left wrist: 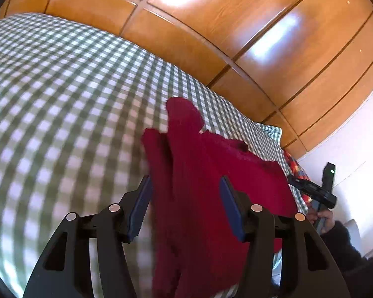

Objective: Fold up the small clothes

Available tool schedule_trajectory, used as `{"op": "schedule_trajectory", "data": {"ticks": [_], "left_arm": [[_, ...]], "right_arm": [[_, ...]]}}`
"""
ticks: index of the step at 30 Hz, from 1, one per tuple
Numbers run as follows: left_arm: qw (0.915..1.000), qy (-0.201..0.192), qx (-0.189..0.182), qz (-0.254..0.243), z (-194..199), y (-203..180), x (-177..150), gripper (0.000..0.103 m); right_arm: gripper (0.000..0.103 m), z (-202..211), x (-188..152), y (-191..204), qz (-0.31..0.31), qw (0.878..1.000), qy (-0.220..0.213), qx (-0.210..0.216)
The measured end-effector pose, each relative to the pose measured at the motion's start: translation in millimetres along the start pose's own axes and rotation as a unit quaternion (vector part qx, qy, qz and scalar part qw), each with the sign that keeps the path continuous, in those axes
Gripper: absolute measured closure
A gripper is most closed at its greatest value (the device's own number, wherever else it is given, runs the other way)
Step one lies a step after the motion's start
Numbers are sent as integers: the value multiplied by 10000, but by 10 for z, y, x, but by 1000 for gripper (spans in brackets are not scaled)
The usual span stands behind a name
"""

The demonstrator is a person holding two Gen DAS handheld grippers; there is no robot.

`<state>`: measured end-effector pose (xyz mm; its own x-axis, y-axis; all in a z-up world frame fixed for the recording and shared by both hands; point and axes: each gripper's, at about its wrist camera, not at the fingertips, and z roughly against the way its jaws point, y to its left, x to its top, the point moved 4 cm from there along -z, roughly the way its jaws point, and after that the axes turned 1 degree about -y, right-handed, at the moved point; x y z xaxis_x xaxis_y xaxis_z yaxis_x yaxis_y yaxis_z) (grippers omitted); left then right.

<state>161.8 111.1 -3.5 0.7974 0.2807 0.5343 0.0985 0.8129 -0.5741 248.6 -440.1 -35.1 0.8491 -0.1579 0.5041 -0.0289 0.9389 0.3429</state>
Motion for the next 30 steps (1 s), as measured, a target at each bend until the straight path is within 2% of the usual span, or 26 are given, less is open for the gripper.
{"op": "schedule_trajectory", "data": {"ticks": [2,3,4,5,7,10,11,14,16,18,22,23,25,26,27,30], "left_arm": [[9999,78,86,-44,-149,-52,67,49],[9999,117,61,-69,-218,-71,91,49],[9997,173,58,-161,-291,-107,109,57],[9992,228,141,-282,-345,-134,118,78],[9974,222,317,-601,-416,-181,151,96],[9971,-138,459,-587,-297,-171,217,97],[9971,-194,541,-502,-280,-126,241,97],[9937,0,1081,-304,-426,58,252,97],[9875,215,1545,-235,-572,179,192,97],[9861,277,1637,-71,-626,258,135,97],[9806,225,1941,-149,-521,194,155,89],[9780,181,2068,-210,-476,145,164,80],[9723,-65,2309,-345,-357,14,241,78],[9699,-239,2381,-451,-280,-59,277,78],[9684,-371,2414,-513,-224,-105,317,78],[9676,-704,2315,-724,-63,-307,303,78]], "right_arm": [[52,-205,112,23,16,9999,107,-97],[61,-271,114,19,43,9998,170,-106],[73,-351,134,41,92,9996,244,-131],[92,-402,148,57,135,9994,292,-157],[93,-326,164,60,158,9996,88,-198],[94,8,235,-43,-284,9977,-604,-101],[94,26,244,-79,-410,9968,-683,-102],[94,-214,229,-98,-429,9977,-433,-293],[94,-447,196,-77,-419,9982,-201,-378],[92,-657,114,-77,-369,9977,-22,-574],[88,-659,97,-69,-284,9976,-90,-622],[80,-644,103,-70,-263,9976,-87,-634],[60,-531,111,-63,-255,9980,-171,-551],[42,-454,117,-49,-228,9975,-275,-604],[40,-349,119,-23,-162,9963,-444,-720],[40,-88,65,133,91,9950,-711,-698]]}}
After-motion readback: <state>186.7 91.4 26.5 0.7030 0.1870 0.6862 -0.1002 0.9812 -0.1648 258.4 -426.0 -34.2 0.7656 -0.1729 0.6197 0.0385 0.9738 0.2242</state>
